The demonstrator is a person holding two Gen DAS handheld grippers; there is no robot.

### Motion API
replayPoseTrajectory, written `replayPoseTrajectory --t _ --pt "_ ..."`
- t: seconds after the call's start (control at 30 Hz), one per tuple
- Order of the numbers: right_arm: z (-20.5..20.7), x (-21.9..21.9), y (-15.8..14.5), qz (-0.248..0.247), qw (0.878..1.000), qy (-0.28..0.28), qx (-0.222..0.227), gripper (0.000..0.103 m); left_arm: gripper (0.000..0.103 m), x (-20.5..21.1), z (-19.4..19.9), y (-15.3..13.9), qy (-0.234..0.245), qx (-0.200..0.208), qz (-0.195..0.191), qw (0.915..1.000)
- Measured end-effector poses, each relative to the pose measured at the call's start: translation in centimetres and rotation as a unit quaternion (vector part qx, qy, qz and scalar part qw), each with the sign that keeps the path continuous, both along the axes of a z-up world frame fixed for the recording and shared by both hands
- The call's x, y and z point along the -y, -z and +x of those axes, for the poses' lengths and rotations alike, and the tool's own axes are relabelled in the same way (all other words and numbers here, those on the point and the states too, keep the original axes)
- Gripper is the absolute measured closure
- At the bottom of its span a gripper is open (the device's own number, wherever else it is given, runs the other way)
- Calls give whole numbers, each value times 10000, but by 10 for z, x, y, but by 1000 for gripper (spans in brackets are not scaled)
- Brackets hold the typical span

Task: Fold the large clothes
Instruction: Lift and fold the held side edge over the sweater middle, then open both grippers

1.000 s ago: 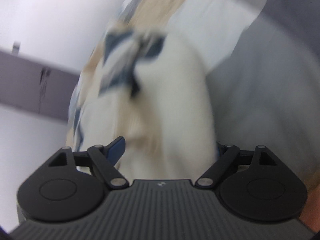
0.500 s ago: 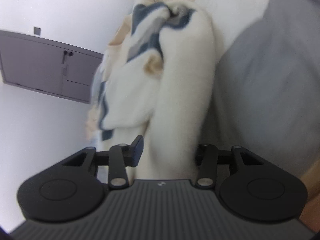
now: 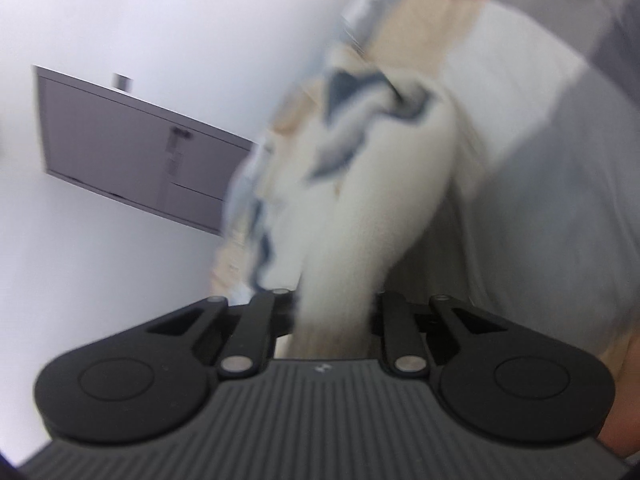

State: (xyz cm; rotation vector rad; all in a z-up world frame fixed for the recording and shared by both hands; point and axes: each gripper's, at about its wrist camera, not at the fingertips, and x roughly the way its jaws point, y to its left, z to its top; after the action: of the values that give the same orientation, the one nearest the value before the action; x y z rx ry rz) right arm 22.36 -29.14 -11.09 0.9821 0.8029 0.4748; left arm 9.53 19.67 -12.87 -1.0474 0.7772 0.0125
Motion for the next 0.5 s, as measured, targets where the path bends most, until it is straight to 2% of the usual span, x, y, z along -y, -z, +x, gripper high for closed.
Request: replayPoseTrajectory --t 0.13,0.23,0.43,0.5 --pt "3 21 -29 865 9947 -272 484 85 86 -16 -13 -34 -142 838 -315 9959" --pt "-2 25 -52 1247 9885 -398 751 85 88 -28 -28 -62 -217 1360 -542 9890" --pt "-31 32 -94 1493 9804 -610 1129 85 94 -40 -73 -110 -66 2083 -656 9758" --pt "-47 37 -105 1531 9763 -736 1341 85 94 -35 -88 -120 0 2193 -406 9748"
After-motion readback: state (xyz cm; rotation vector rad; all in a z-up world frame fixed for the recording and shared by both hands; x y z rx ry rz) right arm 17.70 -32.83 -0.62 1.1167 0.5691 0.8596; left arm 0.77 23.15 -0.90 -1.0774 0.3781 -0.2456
